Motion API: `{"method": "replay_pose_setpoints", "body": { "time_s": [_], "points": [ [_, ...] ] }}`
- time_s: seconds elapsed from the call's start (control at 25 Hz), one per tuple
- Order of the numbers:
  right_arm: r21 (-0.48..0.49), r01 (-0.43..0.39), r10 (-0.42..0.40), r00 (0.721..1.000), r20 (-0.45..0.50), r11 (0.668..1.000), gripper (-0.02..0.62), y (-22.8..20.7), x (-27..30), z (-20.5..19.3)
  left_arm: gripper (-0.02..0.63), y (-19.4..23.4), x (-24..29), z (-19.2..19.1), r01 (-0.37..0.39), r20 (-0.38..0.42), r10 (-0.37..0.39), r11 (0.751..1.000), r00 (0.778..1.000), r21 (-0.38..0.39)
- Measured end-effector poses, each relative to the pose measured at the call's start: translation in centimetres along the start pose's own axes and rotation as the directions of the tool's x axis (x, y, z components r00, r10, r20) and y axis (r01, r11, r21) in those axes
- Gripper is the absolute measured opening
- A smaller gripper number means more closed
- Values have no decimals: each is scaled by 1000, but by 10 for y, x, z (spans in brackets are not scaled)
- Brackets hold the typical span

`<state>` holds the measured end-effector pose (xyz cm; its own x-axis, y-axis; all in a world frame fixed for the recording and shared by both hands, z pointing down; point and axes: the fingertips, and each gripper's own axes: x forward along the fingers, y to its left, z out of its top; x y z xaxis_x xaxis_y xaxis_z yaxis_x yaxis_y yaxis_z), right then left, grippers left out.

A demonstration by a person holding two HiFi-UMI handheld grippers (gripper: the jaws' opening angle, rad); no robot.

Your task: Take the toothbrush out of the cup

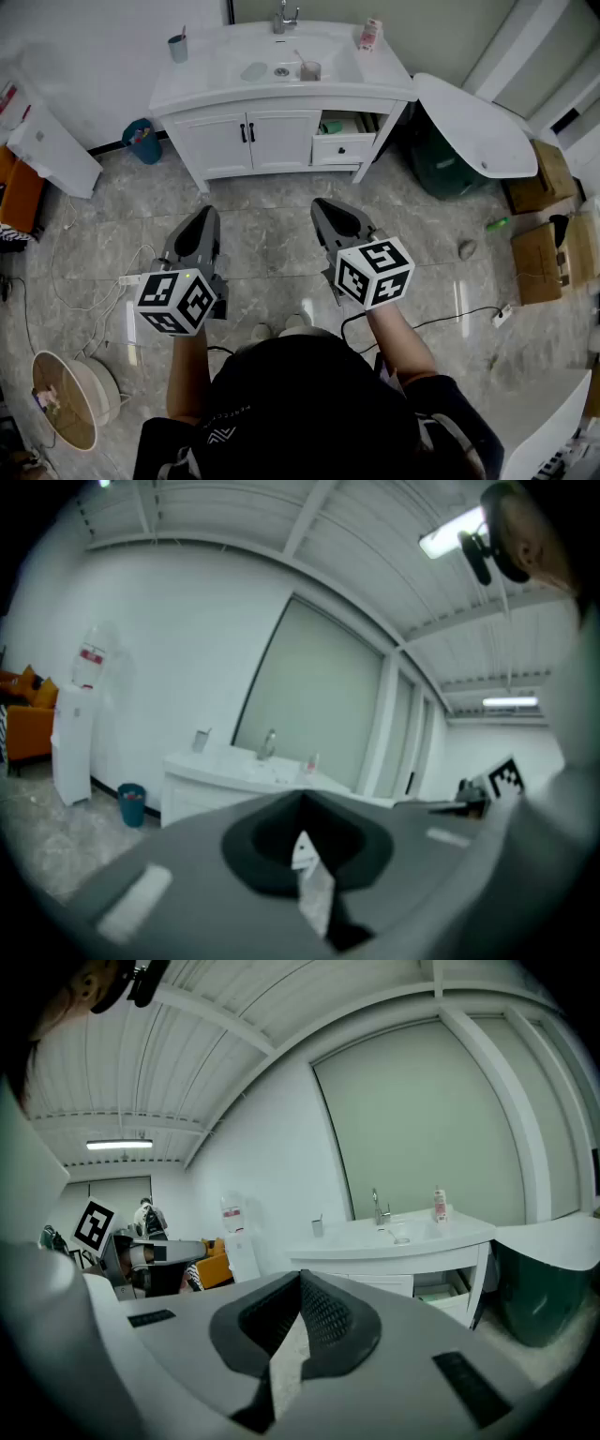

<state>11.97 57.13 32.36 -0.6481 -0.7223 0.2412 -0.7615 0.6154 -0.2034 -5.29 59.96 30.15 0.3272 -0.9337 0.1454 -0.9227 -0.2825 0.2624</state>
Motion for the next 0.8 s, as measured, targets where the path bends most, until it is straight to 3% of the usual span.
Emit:
{"method": "replay_pose_setpoints", "body": {
  "time_s": [0.32, 0.8],
  "points": [
    [13, -4, 4, 1000, -4, 1000, -2, -21, -3, -4, 5, -16, 17, -12, 3, -23, -2, 999, 1000, 37],
    [15, -11, 11, 999, -35, 1000, 0, -38, 15, -9, 5, -18, 42, -33, -20, -120, 35, 992, 992, 127]
  ]
}}
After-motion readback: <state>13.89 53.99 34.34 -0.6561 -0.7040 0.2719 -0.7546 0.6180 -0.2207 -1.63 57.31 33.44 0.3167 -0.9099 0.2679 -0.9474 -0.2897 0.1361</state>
